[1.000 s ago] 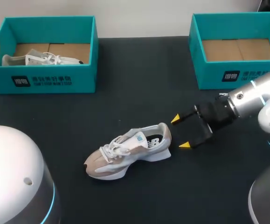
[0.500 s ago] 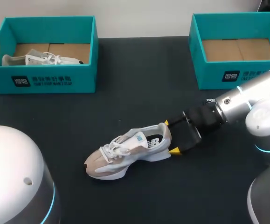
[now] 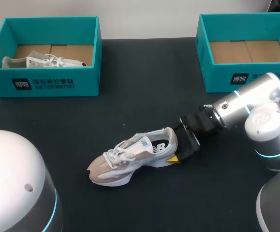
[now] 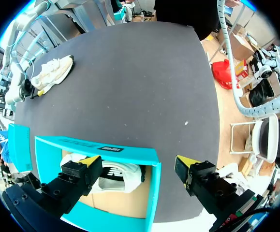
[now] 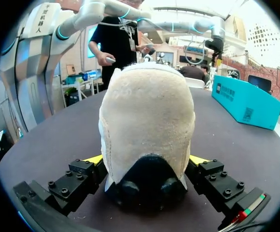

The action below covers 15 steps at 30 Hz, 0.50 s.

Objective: Take the shoe out of the shoebox, open the shoe tongue, remove and reinsert the insole, then place the shoe into the shoebox

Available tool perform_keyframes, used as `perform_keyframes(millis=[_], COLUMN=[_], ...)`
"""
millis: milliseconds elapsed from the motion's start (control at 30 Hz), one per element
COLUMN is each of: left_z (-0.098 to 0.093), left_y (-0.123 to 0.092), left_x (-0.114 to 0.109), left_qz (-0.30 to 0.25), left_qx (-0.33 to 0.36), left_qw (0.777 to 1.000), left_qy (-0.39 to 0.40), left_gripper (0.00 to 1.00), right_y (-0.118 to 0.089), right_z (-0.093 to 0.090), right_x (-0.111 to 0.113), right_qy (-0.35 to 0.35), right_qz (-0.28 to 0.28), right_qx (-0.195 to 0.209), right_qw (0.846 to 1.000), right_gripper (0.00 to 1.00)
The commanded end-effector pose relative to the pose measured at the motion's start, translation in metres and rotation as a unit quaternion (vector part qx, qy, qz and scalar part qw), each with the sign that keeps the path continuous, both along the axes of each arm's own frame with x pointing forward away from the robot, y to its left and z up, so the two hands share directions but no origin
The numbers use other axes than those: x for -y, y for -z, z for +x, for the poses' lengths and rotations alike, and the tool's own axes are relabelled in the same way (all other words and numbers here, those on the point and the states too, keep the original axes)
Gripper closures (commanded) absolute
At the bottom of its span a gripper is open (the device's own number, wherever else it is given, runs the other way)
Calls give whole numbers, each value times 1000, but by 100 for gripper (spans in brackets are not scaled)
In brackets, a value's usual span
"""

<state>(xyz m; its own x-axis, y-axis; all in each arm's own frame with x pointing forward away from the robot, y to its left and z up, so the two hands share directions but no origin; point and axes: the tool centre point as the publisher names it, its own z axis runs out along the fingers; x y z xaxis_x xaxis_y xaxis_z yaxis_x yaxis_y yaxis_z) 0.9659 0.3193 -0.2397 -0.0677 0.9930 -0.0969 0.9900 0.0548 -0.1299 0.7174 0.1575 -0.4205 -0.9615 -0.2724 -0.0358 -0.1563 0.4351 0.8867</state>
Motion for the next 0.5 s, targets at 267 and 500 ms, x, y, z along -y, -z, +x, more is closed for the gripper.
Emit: perform_keyframes(millis=[267,500], left_z=[-1,-1], left_y=[0,0], left_x=[0,0], left_qz=[1,1], left_qx=[1,1], left_qw=[1000,1000], left_qy=[0,0], left_gripper=[0,0], right_y=[13,4], right_z=[-2,-2], right_x=[-18,-7], right_qy=[5,31], right_qz=[7,-5], right_qx=[-6,4], right_qw=[1000,1000], right_gripper=[55,100])
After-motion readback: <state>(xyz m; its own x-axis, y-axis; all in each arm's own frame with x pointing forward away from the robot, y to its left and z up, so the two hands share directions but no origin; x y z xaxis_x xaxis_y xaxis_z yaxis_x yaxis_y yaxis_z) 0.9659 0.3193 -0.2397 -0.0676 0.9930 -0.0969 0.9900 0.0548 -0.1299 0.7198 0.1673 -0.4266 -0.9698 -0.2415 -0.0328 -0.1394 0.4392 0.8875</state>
